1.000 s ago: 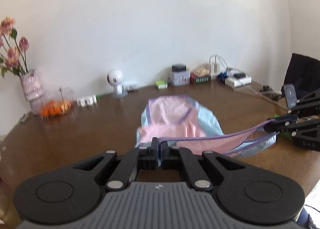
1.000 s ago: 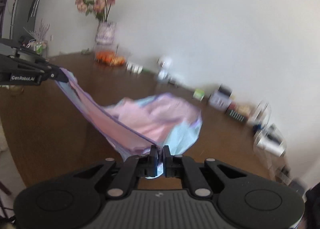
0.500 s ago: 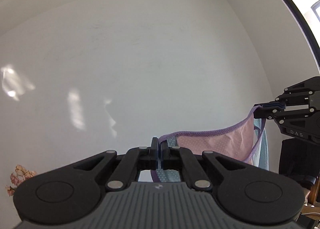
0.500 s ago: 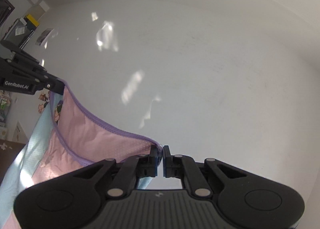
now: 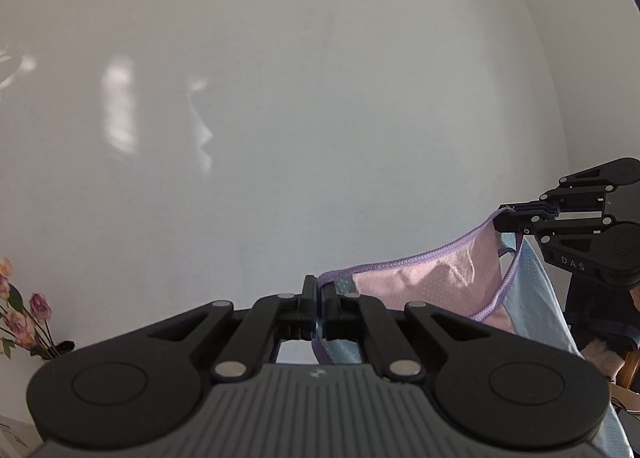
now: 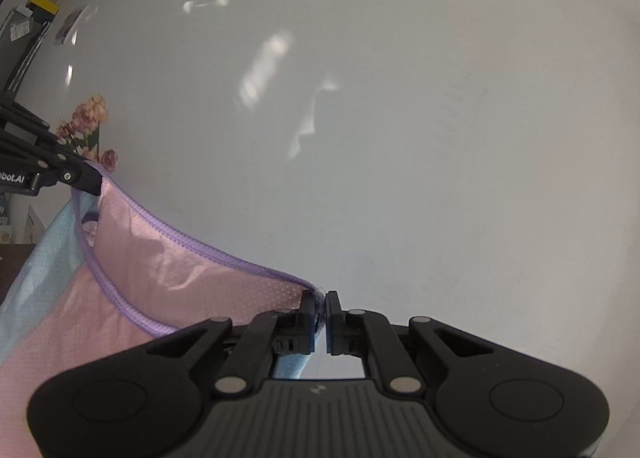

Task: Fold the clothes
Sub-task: 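Lift the garment by its hem with both grippers and shake it out, then lower the garment flat onto the table and release with both grippers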

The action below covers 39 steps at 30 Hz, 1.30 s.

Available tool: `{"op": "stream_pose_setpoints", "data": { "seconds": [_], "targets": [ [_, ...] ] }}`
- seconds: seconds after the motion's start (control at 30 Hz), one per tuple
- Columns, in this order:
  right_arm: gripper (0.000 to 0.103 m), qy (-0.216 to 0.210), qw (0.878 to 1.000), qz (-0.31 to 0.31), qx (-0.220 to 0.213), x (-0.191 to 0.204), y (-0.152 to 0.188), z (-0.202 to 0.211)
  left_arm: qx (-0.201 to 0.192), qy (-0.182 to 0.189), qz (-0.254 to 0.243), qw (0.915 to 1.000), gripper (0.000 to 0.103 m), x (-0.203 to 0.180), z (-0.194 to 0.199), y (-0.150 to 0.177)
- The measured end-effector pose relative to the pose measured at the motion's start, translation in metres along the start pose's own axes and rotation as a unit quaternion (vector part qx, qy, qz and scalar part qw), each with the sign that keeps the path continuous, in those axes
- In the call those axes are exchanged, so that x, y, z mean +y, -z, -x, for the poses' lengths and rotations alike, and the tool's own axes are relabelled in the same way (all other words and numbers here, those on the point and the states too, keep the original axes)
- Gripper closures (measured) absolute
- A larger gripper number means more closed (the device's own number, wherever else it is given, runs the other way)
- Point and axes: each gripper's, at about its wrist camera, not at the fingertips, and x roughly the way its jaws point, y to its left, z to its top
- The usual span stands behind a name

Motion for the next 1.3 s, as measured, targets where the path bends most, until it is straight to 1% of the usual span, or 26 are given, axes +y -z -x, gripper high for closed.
{"op": "stream_pose_setpoints", "data": {
  "seconds": [0.07, 0.1, 0.17, 0.23, 0.27, 0.3, 0.37, 0.43, 0.5, 0.57, 0.63, 0.7, 0.77, 0.8, 0.87, 0.9, 0.97, 1.0, 1.03, 1.07, 1.1, 1.13, 1.17, 1.2, 1.23, 1.3],
  "targets": [
    [0.099, 0.014, 1.000, -0.011, -0.005, -0.002, 0.004, -0.030, -0.002, -0.012, 0.004, 0.9999, 0.101, 0.005, -0.031, 0.000],
    [0.099, 0.019, 0.999, -0.018, -0.021, -0.004, 0.002, -0.035, -0.013, -0.021, 0.003, 0.9997, 0.101, 0.009, -0.038, -0.002],
    [0.099, 0.036, 0.997, -0.031, -0.055, -0.008, -0.004, -0.040, -0.051, -0.040, -0.007, 0.9979, 0.101, 0.016, -0.027, -0.012],
    [0.099, 0.049, 0.994, -0.031, -0.090, -0.010, -0.013, -0.031, -0.084, -0.048, -0.014, 0.9952, 0.101, 0.018, -0.011, -0.026],
    [0.099, 0.055, 0.992, -0.026, -0.109, -0.015, -0.023, -0.016, -0.099, -0.049, -0.019, 0.9937, 0.101, 0.017, -0.003, -0.031],
    [0.099, 0.054, 0.992, -0.020, -0.115, -0.015, -0.026, -0.009, -0.114, -0.050, -0.023, 0.9920, 0.101, 0.016, 0.005, -0.037],
    [0.099, 0.053, 0.990, -0.009, -0.127, -0.015, -0.033, 0.006, -0.124, -0.047, -0.030, 0.9907, 0.101, 0.014, 0.019, -0.036],
    [0.099, 0.043, 0.992, 0.005, -0.116, -0.007, -0.021, 0.020, -0.118, -0.043, -0.034, 0.9915, 0.101, 0.011, 0.030, -0.022],
    [0.099, 0.026, 0.996, 0.014, -0.087, 0.004, 0.004, 0.029, -0.082, -0.024, -0.031, 0.9959, 0.101, 0.006, 0.027, 0.012],
    [0.099, -0.005, 0.999, 0.006, -0.043, 0.021, 0.045, 0.031, -0.023, -0.003, -0.027, 0.9994, 0.101, -0.005, 0.021, 0.062],
    [0.099, -0.038, 0.999, 0.012, 0.018, 0.047, 0.101, 0.031, 0.054, 0.021, -0.027, 0.9980, 0.101, -0.020, 0.015, 0.135],
    [0.101, -0.073, 0.994, 0.007, 0.086, 0.077, 0.164, 0.032, 0.122, 0.031, -0.006, 0.9920, 0.101, -0.032, 0.015, 0.205],
    [0.102, -0.106, 0.983, -0.014, 0.149, 0.103, 0.223, 0.041, 0.176, 0.045, 0.037, 0.9827, 0.101, -0.042, 0.025, 0.268],
    [0.102, -0.122, 0.976, -0.031, 0.178, 0.114, 0.252, 0.049, 0.193, 0.053, 0.055, 0.9782, 0.101, -0.048, 0.032, 0.292],
    [0.103, -0.139, 0.967, -0.051, 0.206, 0.126, 0.288, 0.064, 0.228, 0.055, 0.086, 0.9684, 0.101, -0.053, 0.043, 0.324],
    [0.103, -0.142, 0.963, -0.071, 0.216, 0.124, 0.296, 0.075, 0.245, 0.055, 0.102, 0.9626, 0.101, -0.055, 0.049, 0.339],
    [0.103, -0.146, 0.954, -0.110, 0.236, 0.120, 0.312, 0.096, 0.266, 0.053, 0.118, 0.9553, 0.101, -0.057, 0.061, 0.352],
    [0.102, -0.160, 0.950, -0.122, 0.237, 0.118, 0.314, 0.105, 0.274, 0.060, 0.126, 0.9515, 0.094, -0.057, 0.070, 0.355],
    [0.102, -0.174, 0.946, -0.134, 0.238, 0.116, 0.316, 0.114, 0.282, 0.068, 0.133, 0.9477, 0.081, -0.056, 0.080, 0.357],
    [0.100, -0.185, 0.944, -0.132, 0.238, 0.118, 0.311, 0.110, 0.284, 0.079, 0.153, 0.9432, 0.071, -0.049, 0.088, 0.354],
    [0.094, -0.196, 0.942, -0.130, 0.238, 0.119, 0.305, 0.107, 0.277, 0.089, 0.183, 0.9392, 0.055, -0.040, 0.097, 0.351],
    [0.091, -0.202, 0.942, -0.131, 0.236, 0.122, 0.302, 0.103, 0.265, 0.093, 0.209, 0.9366, 0.050, -0.029, 0.103, 0.345],
    [0.081, -0.207, 0.941, -0.135, 0.231, 0.124, 0.300, 0.101, 0.252, 0.096, 0.235, 0.9340, 0.049, -0.018, 0.106, 0.339],
    [0.074, -0.207, 0.941, -0.141, 0.227, 0.125, 0.299, 0.095, 0.240, 0.090, 0.255, 0.9324, 0.045, -0.007, 0.106, 0.333],
    [0.074, -0.206, 0.941, -0.148, 0.224, 0.128, 0.297, 0.086, 0.230, 0.074, 0.265, 0.9335, 0.042, -0.001, 0.103, 0.328],
    [0.074, -0.202, 0.941, -0.159, 0.221, 0.135, 0.295, 0.060, 0.232, 0.022, 0.246, 0.9408, 0.041, 0.006, 0.084, 0.326]
  ]
}}
